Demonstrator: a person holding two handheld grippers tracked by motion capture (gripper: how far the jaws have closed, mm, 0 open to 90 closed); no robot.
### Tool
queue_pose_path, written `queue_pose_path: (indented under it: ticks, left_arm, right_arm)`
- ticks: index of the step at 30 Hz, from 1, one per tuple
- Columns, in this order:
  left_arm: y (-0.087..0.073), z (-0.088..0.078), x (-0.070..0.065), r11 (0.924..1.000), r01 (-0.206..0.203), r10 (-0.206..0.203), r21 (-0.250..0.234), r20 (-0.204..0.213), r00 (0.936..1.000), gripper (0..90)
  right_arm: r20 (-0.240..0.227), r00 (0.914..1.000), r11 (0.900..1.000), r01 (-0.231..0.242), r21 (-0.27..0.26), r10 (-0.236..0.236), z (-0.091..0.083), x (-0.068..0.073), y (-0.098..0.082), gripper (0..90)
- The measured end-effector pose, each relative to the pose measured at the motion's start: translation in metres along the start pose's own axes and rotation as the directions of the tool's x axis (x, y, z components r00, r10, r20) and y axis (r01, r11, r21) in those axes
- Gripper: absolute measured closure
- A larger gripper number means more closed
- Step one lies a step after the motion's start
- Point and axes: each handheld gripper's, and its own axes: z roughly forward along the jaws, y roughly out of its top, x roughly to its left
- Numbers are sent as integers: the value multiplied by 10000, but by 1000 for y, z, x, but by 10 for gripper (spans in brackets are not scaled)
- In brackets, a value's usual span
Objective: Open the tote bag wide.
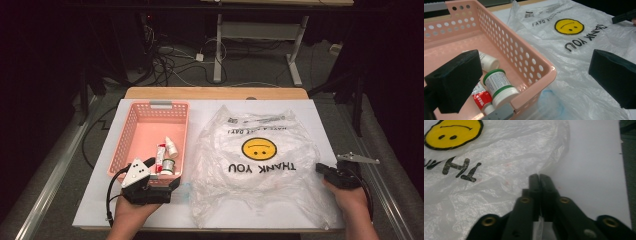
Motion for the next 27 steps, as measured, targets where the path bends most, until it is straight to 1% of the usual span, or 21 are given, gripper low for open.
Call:
queue_pose_path:
  ticks: [3, 4, 6, 9, 11, 14, 15, 16, 18, 22, 24, 25, 27]
  left_arm:
    - [1, -1, 1, 10000, 79, -79, -35, 105, 9999, 0]
    - [1, -2, 1, 9999, 95, -94, -34, 136, 9999, 0]
    - [2, -3, 2, 9999, 98, -98, -27, 67, 9999, 0]
    - [3, -3, 3, 9997, 256, -256, -1, 163, 9995, 0]
    - [3, -3, 3, 9997, 261, -261, 1, 147, 9996, 0]
    - [3, -3, 4, 9995, 313, -312, -34, 172, 9994, 0]
    - [3, -3, 4, 9995, 329, -329, -31, 194, 9993, 0]
    - [3, -2, 4, 9994, 354, -353, -16, 270, 9990, 0]
    - [4, -2, 4, 9991, 410, -411, 48, 415, 9983, 0]
    - [3, -2, 4, 9994, 325, -332, 128, 591, 9977, 0]
    - [2, -2, 7, 9981, 574, -593, 217, 1010, 9931, 0]
    - [2, -2, 7, 9983, 556, -570, 164, 1003, 9933, 0]
    - [2, -4, 4, 9996, 294, -296, 41, 575, 9979, 0]
  right_arm:
    - [-143, 9995, 9996, 264, 33, -264, -3, 4, -2, 900]
    - [-139, 9995, 9996, 273, 55, -272, -5, 6, -4, 900]
    - [-193, 9994, 9996, 290, 0, -290, -10, 8, -9, 900]
    - [-174, 9996, 9996, 214, -162, -217, -20, 11, -14, 900]
    - [-159, 9990, 9991, 413, -116, -414, -25, 15, -19, 900]
    - [-87, 9987, 9985, 493, -226, -496, -34, 20, -26, 900]
    - [-87, 9987, 9985, 493, -226, -496, -34, 20, -26, 900]
    - [-6, 9982, 9979, 596, -267, -596, -40, 24, -31, 900]
    - [75, 9972, 9968, 747, -275, -745, -46, 29, -37, 900]
    - [15, 9955, 9953, 952, -202, -952, -58, 34, -50, 900]
    - [1, 9951, 9950, 984, -178, -984, -63, 35, -56, 900]
    - [-38, 9952, 9951, 976, -137, -977, -65, 34, -59, 900]
    - [-36, 9958, 9958, 916, -69, -916, -68, 34, -63, 882]
